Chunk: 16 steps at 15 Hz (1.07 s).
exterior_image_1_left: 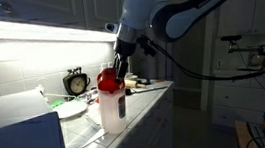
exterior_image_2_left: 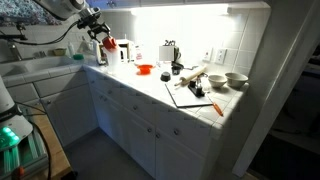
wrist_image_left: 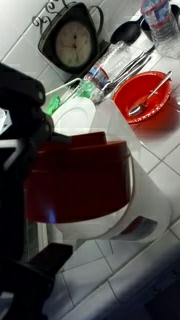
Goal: Put the red lid on the jar
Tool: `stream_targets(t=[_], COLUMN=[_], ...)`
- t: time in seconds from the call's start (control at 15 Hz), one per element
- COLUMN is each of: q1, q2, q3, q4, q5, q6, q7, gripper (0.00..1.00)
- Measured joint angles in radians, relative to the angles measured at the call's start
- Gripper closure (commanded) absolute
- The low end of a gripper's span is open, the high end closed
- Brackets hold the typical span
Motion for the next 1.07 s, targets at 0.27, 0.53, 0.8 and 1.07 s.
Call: stream_targets(t=[0.27,0.53,0.8,1.07], q1=[0.001,0.002,0.003,0.003], q2=[0.007,0.015,0.031,0.054], q3=[0.000,0.001,0.002,0.002], q4=[0.025,0.062,0.104,0.145], q5=[0.013,0.067,0.154,0.237], q6=[-0.066,-0.142,-0.215,-0.257], q7=[0.006,0.005,-0.007,-0.032], gripper=[0.00,0.00,0.00,0.00])
